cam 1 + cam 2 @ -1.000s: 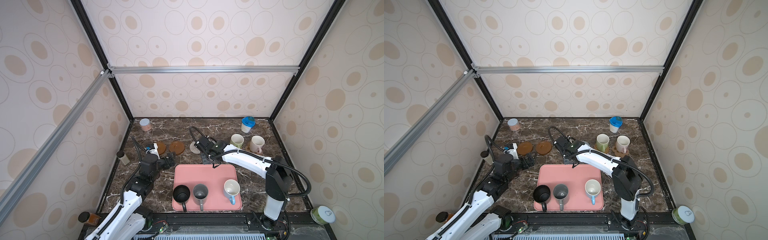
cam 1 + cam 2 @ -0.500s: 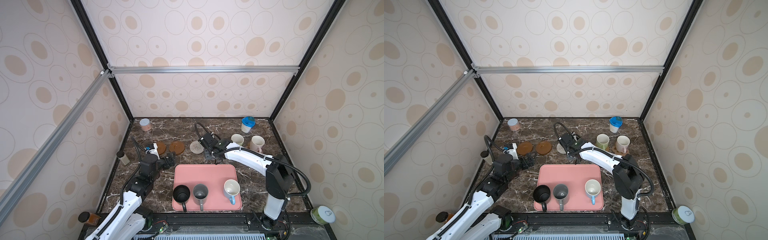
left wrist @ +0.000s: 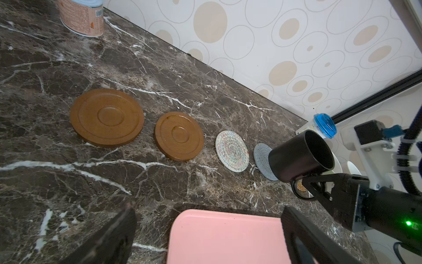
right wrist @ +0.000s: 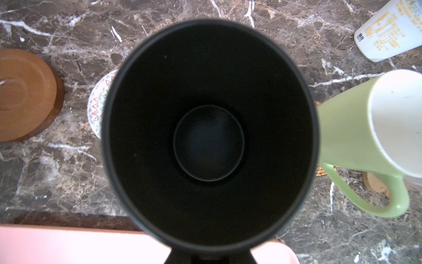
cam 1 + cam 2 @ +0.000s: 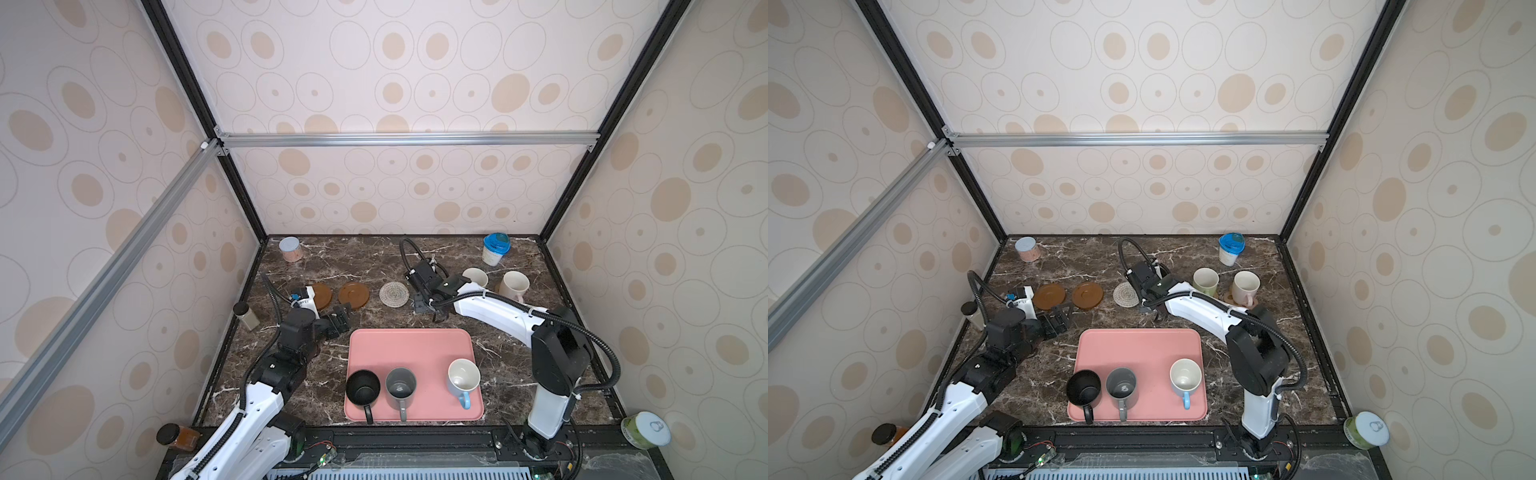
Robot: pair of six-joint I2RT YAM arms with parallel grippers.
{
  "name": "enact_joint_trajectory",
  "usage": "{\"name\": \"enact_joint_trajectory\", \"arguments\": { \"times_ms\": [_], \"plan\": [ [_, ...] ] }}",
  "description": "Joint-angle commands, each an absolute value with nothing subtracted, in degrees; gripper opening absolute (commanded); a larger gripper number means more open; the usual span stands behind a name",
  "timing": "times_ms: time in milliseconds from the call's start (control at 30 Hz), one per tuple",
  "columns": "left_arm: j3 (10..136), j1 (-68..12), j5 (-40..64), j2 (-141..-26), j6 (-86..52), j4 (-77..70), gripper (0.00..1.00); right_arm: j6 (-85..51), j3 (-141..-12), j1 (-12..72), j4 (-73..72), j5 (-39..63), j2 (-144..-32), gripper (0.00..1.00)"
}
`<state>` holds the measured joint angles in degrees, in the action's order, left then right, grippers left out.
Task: Place cups on coasters
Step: Place the cup on the coaster.
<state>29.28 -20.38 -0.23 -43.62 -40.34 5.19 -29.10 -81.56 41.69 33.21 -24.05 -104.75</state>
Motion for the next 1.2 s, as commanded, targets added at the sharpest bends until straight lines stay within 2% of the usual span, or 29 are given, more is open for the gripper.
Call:
{"name": "enact_joint_trajectory", "arguments": {
  "times_ms": [0,1167],
  "plan": [
    [29.61,-20.72,-0.28,-42.67,-41.29,5.21,1.00,-29.22,-80.69,40.75,27.68,-26.35,-102.32,0.07],
    [29.78,-20.67,0.09,-42.72,-41.13,5.44,1.00,-27.60,-78.40,36.31,21.09,-23.39,-105.27,0.07]
  ]
}}
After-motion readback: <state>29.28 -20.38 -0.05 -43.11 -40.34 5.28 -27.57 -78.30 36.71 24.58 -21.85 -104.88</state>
